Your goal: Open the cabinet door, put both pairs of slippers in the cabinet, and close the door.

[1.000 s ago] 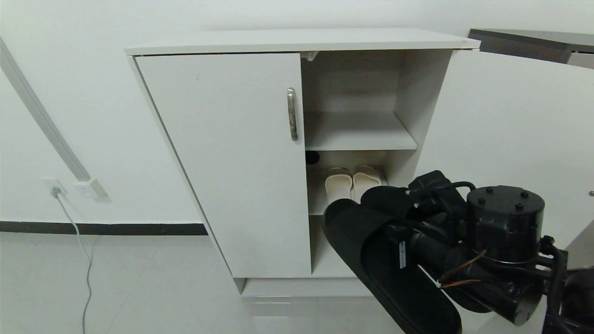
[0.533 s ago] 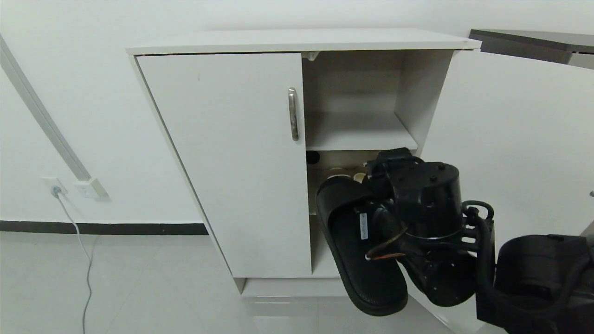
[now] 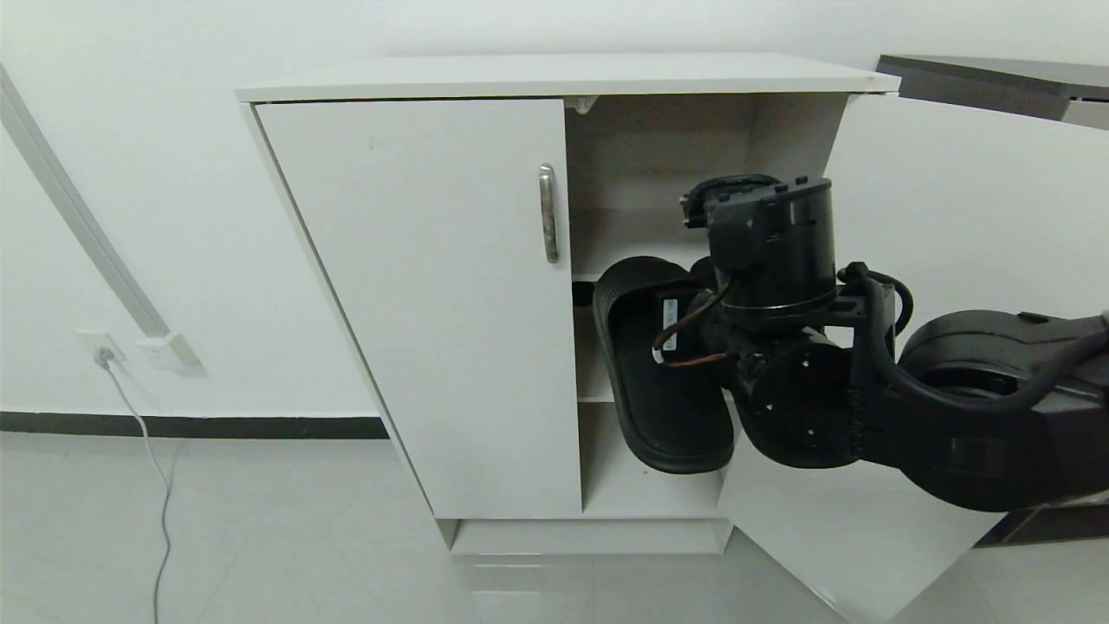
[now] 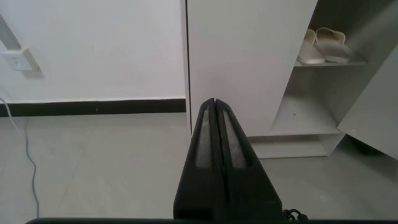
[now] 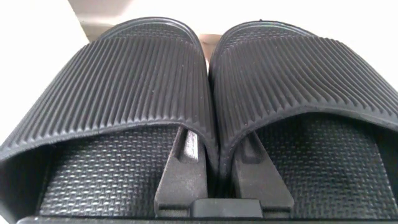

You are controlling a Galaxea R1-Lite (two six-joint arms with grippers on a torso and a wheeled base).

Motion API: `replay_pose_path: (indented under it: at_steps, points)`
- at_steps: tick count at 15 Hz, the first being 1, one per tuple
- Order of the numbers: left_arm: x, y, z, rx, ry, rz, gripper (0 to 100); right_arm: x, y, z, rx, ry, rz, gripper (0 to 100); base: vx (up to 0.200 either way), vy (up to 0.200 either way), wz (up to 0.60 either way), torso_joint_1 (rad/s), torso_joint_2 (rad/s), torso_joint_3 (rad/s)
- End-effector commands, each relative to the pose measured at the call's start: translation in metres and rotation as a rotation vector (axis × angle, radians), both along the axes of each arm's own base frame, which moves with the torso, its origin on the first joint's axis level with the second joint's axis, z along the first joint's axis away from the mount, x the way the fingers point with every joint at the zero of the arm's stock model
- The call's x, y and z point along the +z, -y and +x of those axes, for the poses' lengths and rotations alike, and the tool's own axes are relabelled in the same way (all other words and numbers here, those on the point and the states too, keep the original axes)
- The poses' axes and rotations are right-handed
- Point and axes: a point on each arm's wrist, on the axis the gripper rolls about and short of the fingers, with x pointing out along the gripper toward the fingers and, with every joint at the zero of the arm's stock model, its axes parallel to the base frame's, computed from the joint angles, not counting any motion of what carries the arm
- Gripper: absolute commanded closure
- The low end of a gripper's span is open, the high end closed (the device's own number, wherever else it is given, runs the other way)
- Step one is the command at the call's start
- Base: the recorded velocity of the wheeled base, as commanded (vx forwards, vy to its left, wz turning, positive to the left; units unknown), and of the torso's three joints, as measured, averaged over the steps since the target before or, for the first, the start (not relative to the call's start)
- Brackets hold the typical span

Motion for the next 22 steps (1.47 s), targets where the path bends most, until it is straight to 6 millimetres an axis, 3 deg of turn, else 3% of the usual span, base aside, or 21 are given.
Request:
replay_pose_path:
  at_steps: [1, 3, 14, 22]
  points:
    - [0.000, 0.000, 0.000, -0.001, 0.000, 0.000, 100, -0.001, 0.000, 0.003, -0.005, -0.001, -0.003, 100, 0.000, 0.000, 0.00, 0.000, 0.00, 0.000]
    - [0.000, 0.000, 0.000, -0.001, 0.000, -0.001, 100, -0.002, -0.001, 0.004, -0.005, -0.003, -0.005, 100, 0.000, 0.000, 0.00, 0.000, 0.00, 0.000]
    - [0.000, 0.000, 0.000, -0.006, 0.000, 0.000, 100, -0.007, 0.001, 0.013, -0.024, -0.008, -0.008, 100, 0.200, 0.000, 0.00, 0.004, 0.01, 0.004]
    - [0.000, 0.000, 0.000, -0.001, 0.000, -0.001, 100, -0.003, -0.008, 0.053, -0.038, 0.026, 0.043, 100, 0.025, 0.000, 0.00, 0.000, 0.00, 0.000]
